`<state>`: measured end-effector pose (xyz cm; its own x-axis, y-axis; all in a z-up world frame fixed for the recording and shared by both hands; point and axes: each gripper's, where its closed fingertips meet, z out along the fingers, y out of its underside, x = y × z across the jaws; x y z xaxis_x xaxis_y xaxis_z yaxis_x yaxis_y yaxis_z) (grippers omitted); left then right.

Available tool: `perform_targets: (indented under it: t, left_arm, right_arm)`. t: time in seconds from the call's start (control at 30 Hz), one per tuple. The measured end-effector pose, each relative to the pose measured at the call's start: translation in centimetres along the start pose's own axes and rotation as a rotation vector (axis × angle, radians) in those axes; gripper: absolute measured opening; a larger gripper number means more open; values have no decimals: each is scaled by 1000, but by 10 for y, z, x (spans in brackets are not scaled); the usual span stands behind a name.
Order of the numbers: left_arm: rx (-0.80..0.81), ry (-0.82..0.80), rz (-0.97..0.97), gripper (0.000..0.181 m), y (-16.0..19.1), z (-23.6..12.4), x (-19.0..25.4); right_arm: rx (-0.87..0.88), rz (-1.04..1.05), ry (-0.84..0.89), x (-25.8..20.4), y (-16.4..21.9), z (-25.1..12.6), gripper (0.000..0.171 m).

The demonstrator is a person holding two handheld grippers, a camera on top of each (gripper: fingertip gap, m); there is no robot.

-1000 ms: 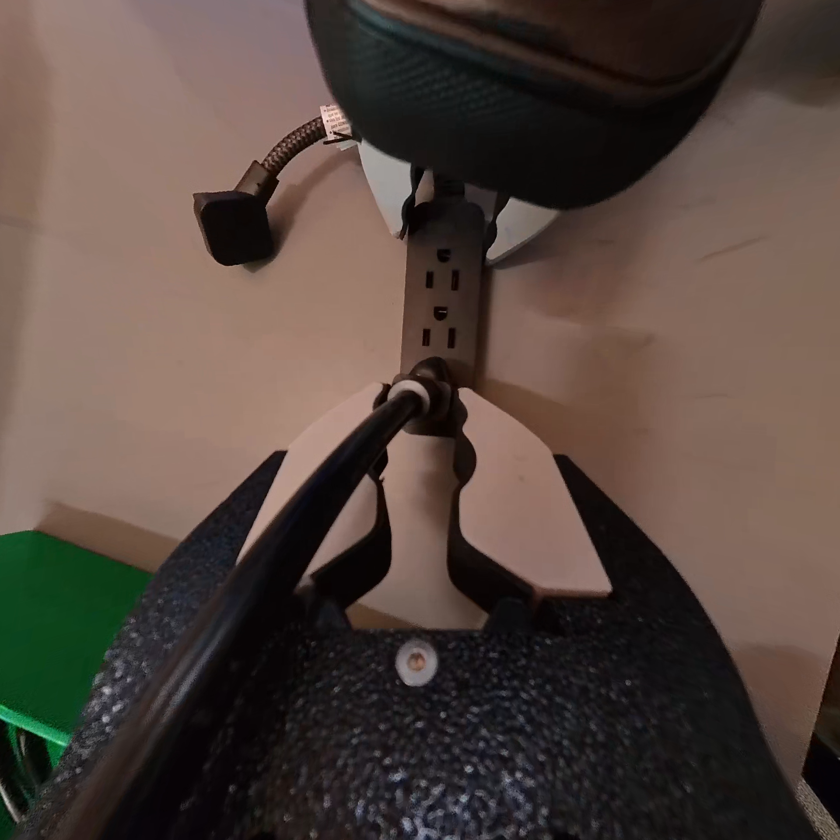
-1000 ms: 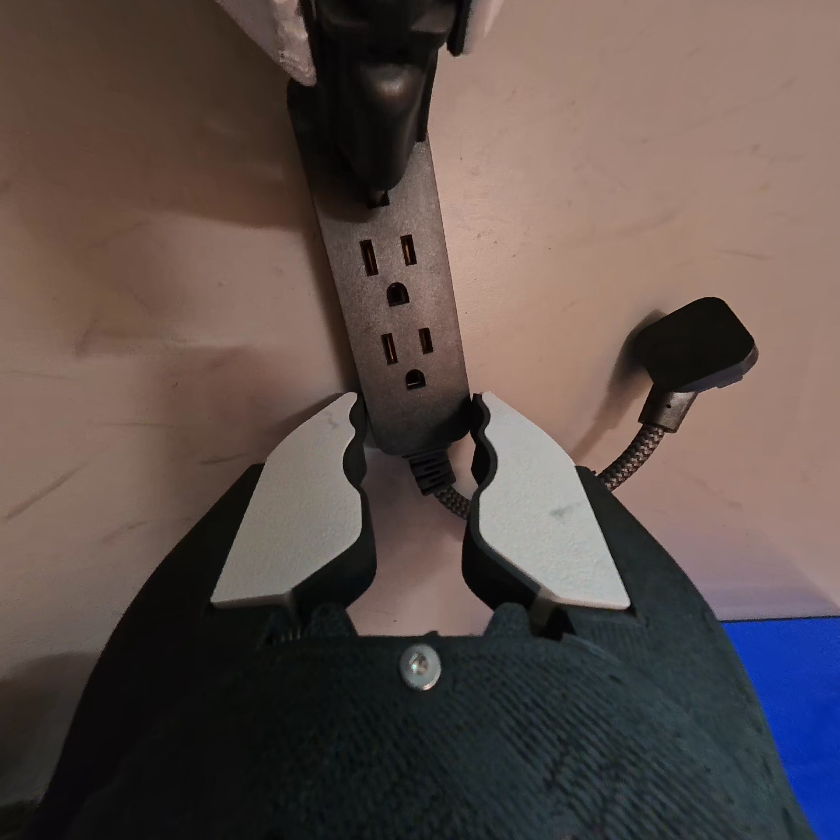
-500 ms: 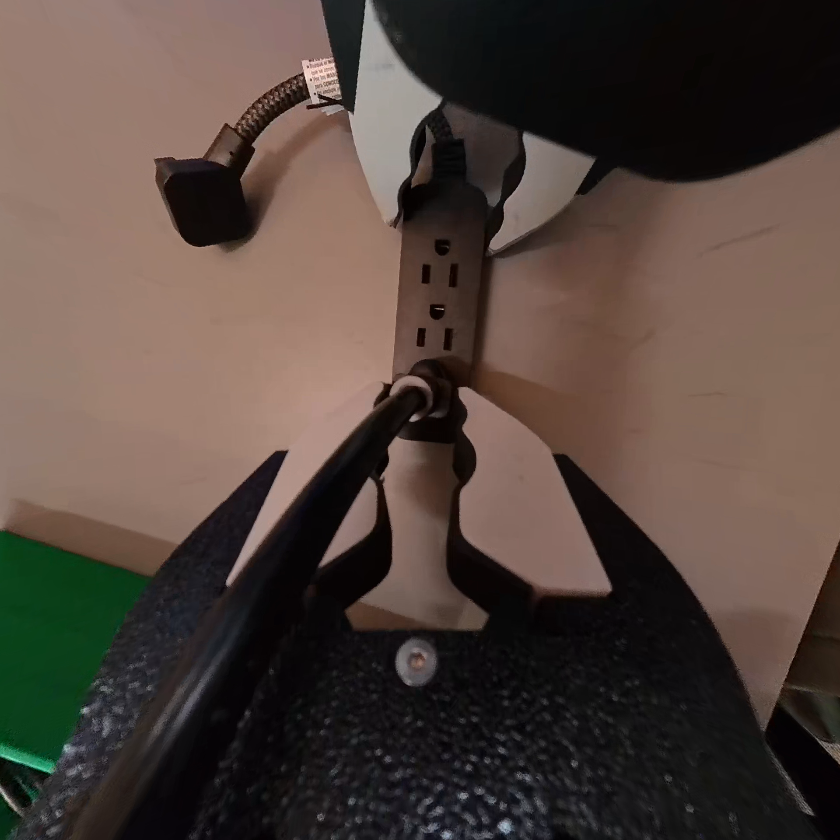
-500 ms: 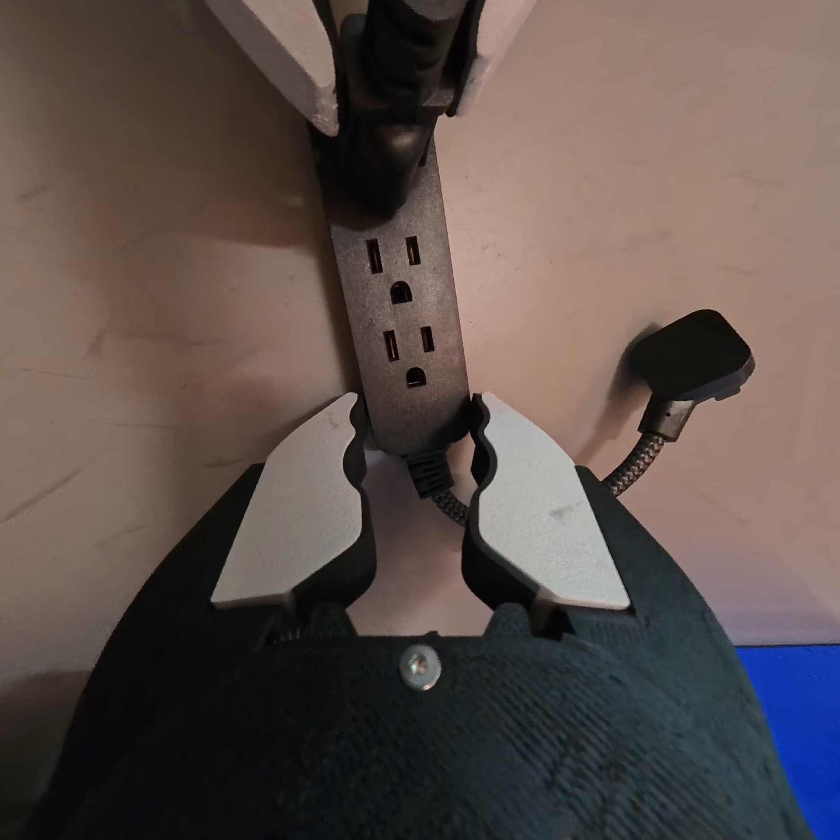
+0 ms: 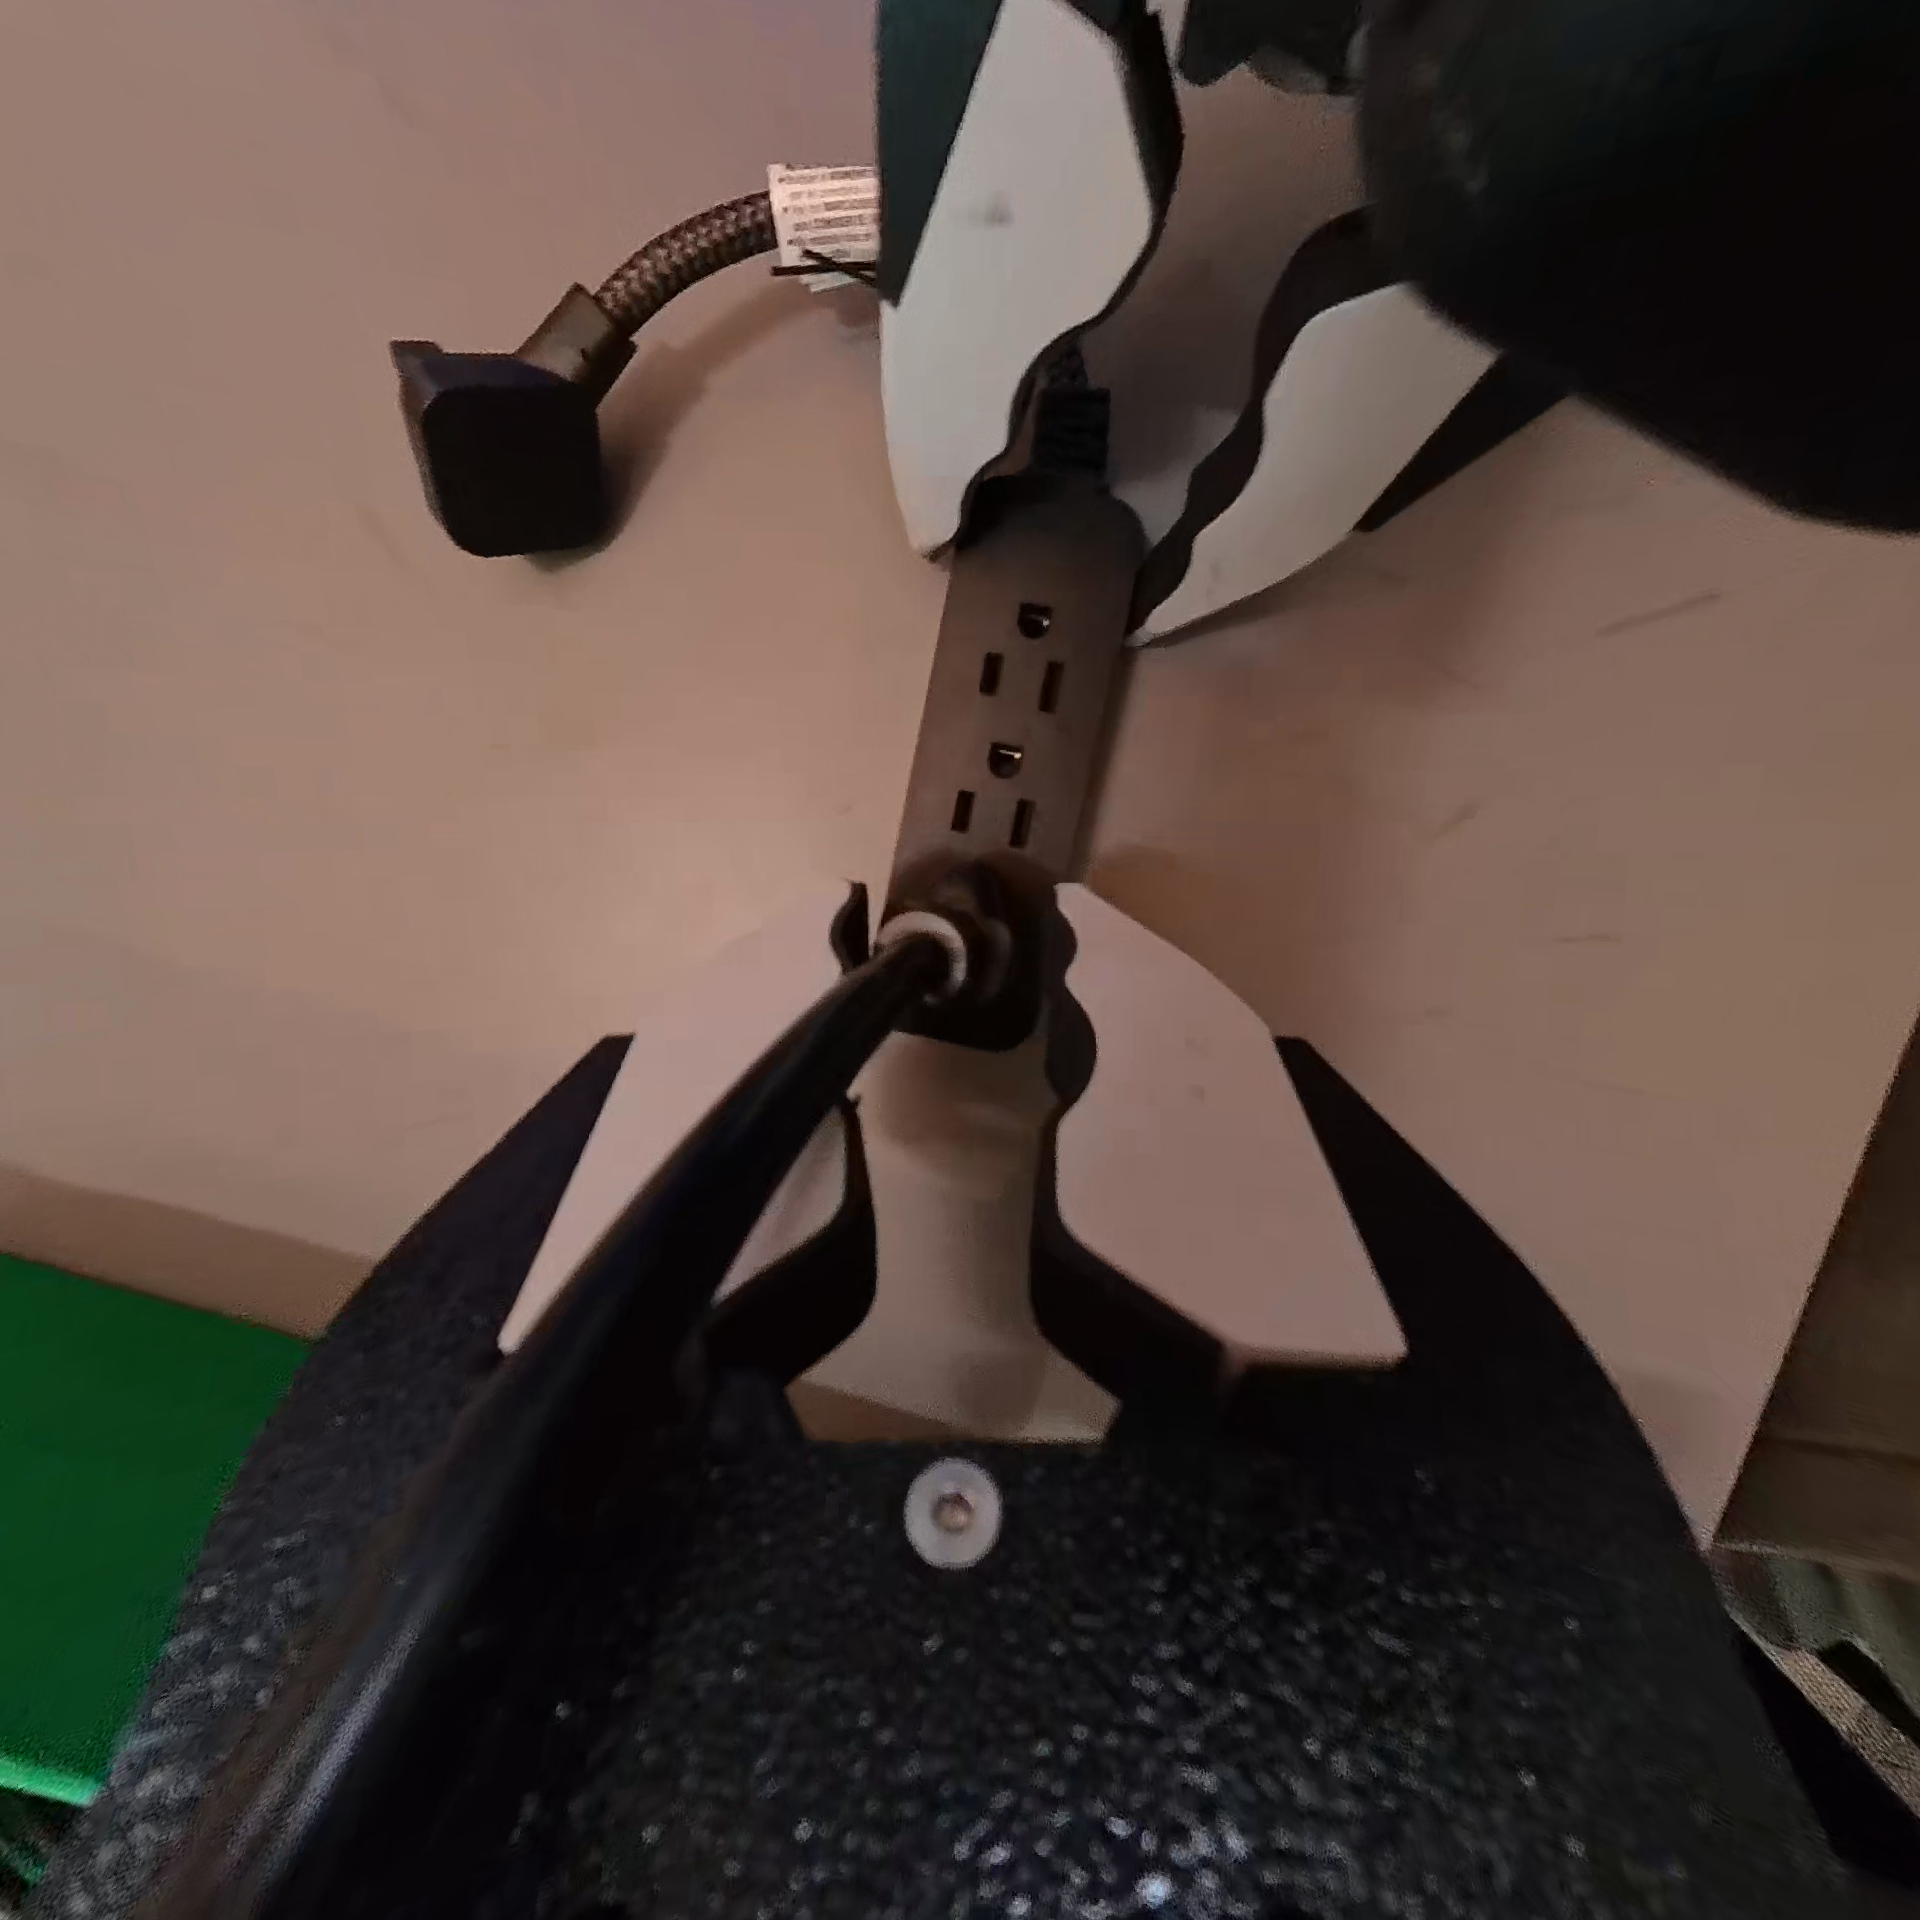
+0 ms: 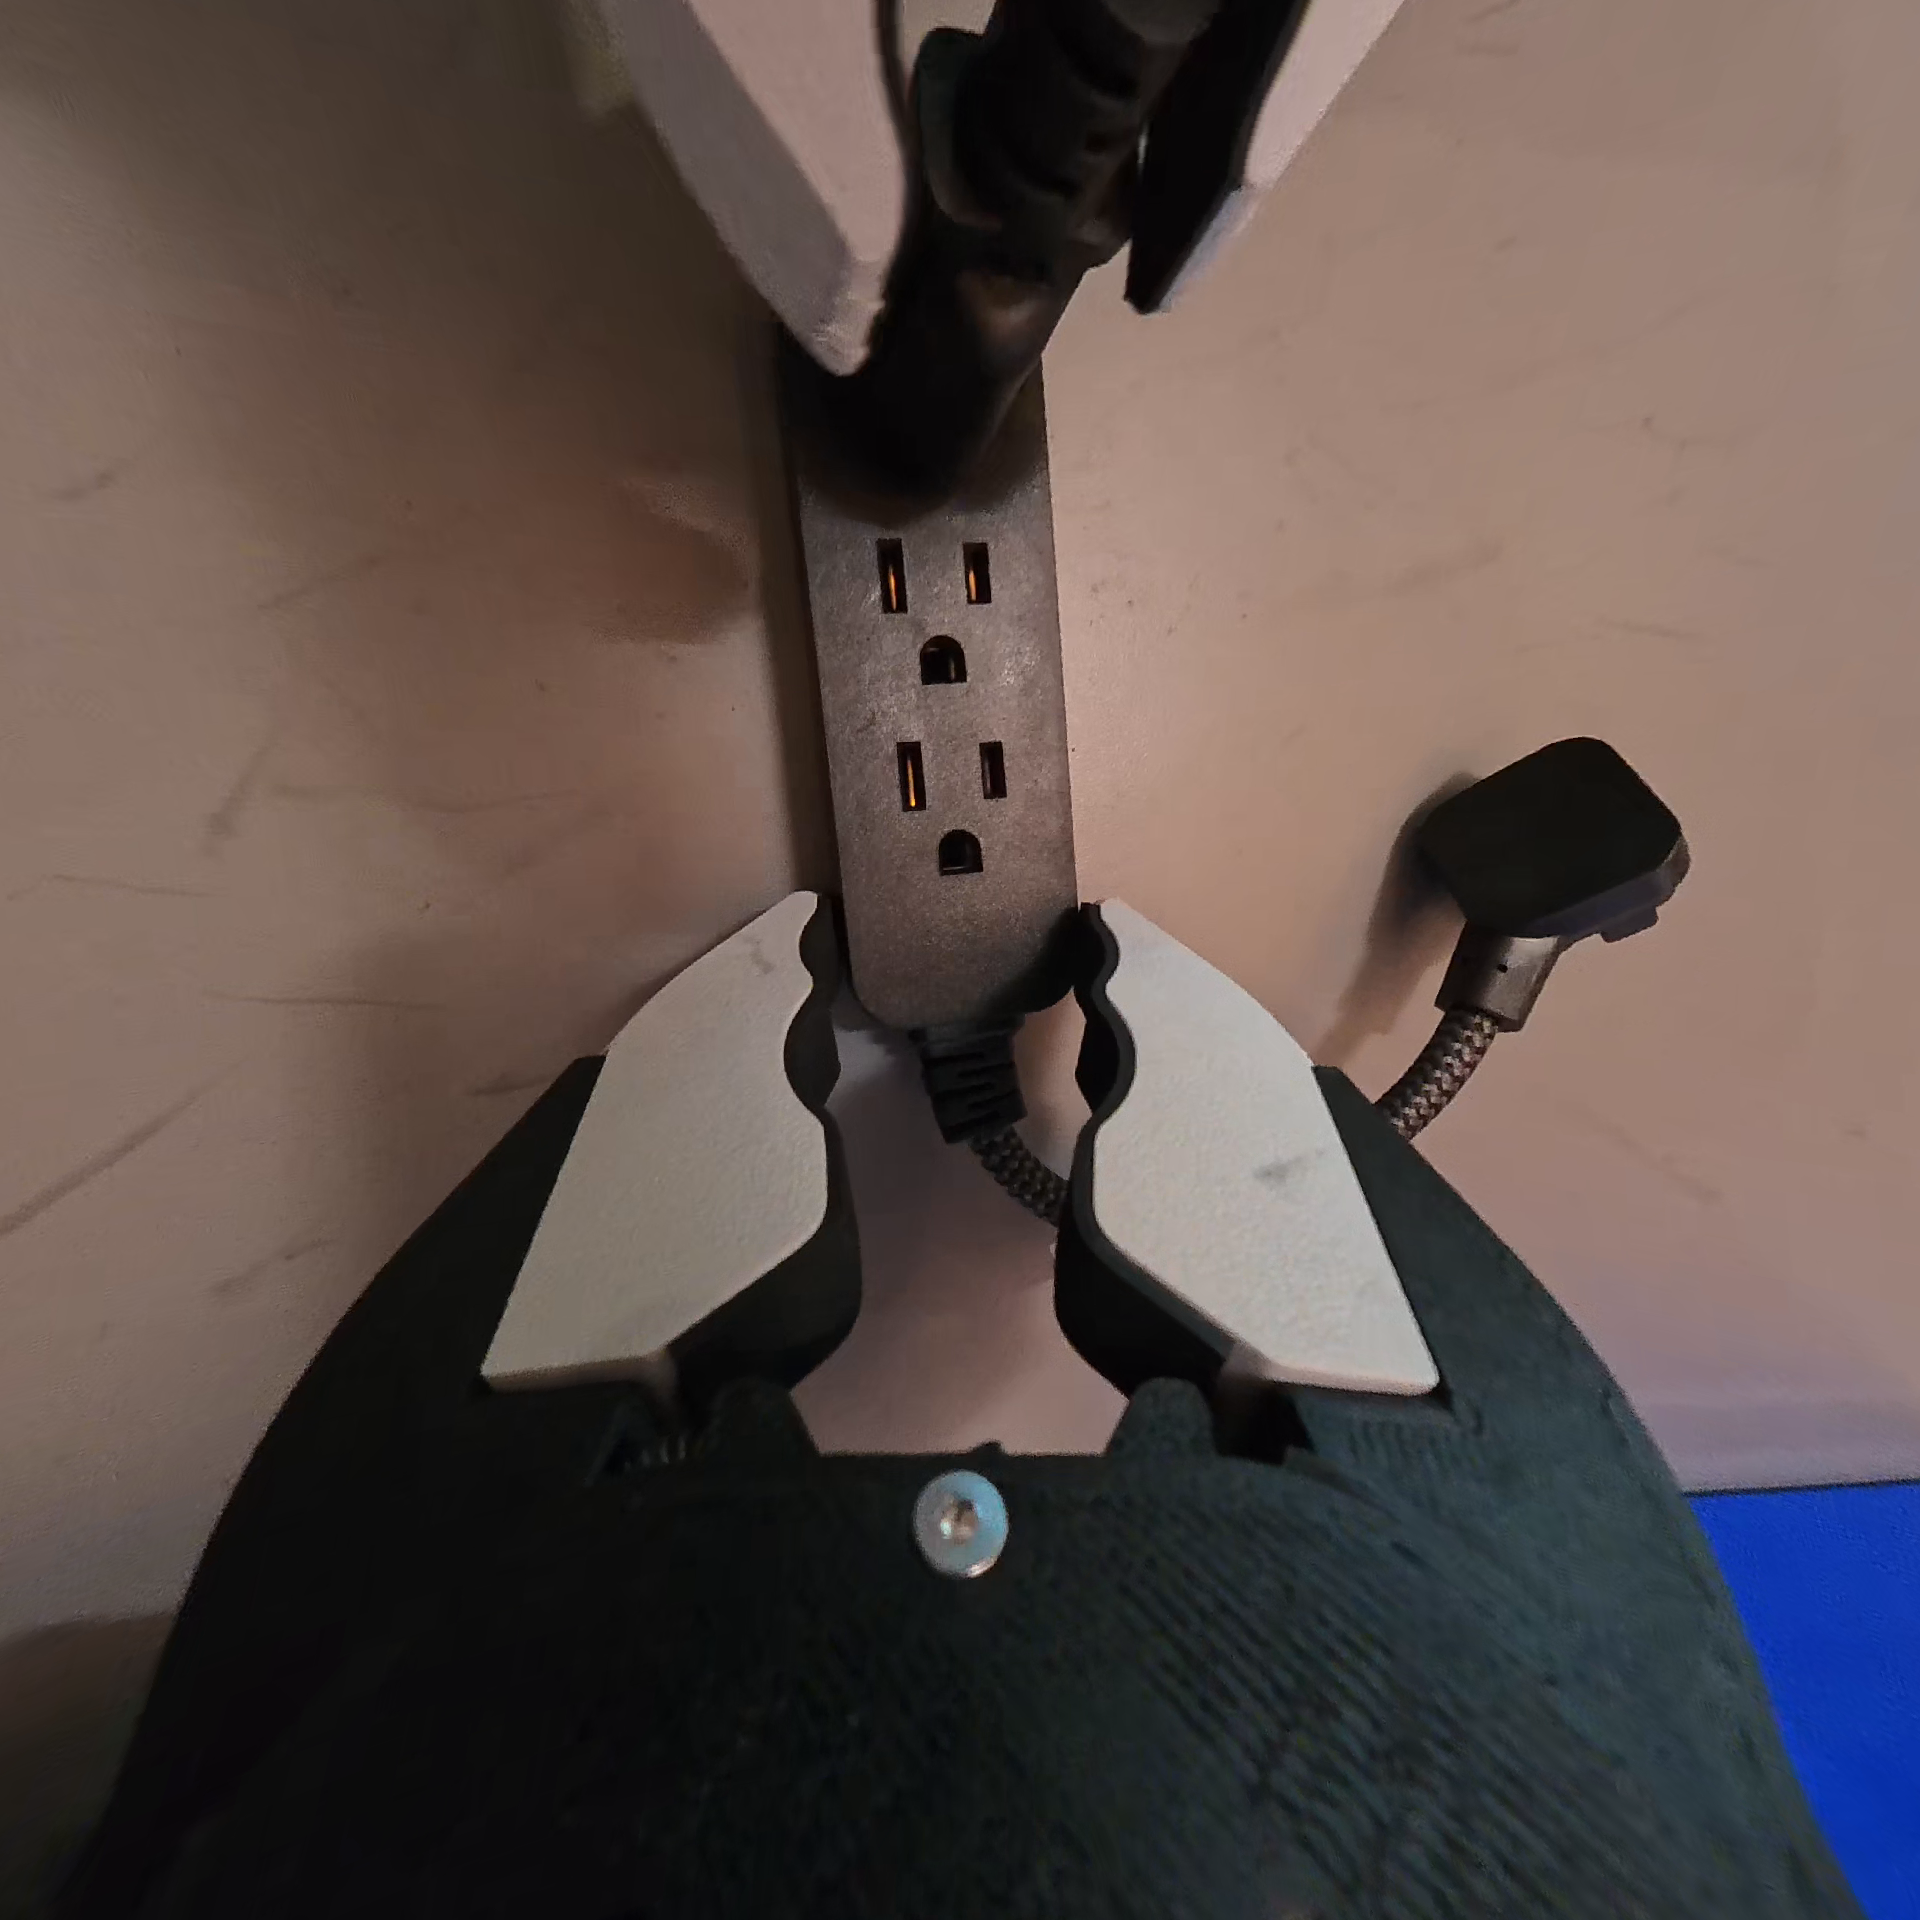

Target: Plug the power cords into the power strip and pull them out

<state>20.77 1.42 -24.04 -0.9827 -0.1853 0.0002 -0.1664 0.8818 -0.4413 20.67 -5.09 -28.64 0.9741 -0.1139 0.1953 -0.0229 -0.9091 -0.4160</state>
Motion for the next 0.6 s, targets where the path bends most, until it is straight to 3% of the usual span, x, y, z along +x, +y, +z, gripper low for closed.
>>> perform_targets:
  t: [0.23,0.6]
  left_arm:
    - [-70,34,156,24,6,-2,1]
    - [-132,71,127,24,10,-3,1]
  right_arm:
    - [-4,-6,-5,-2,-2,0,44]
    - [25,1,-3,-3,-2,1,44]
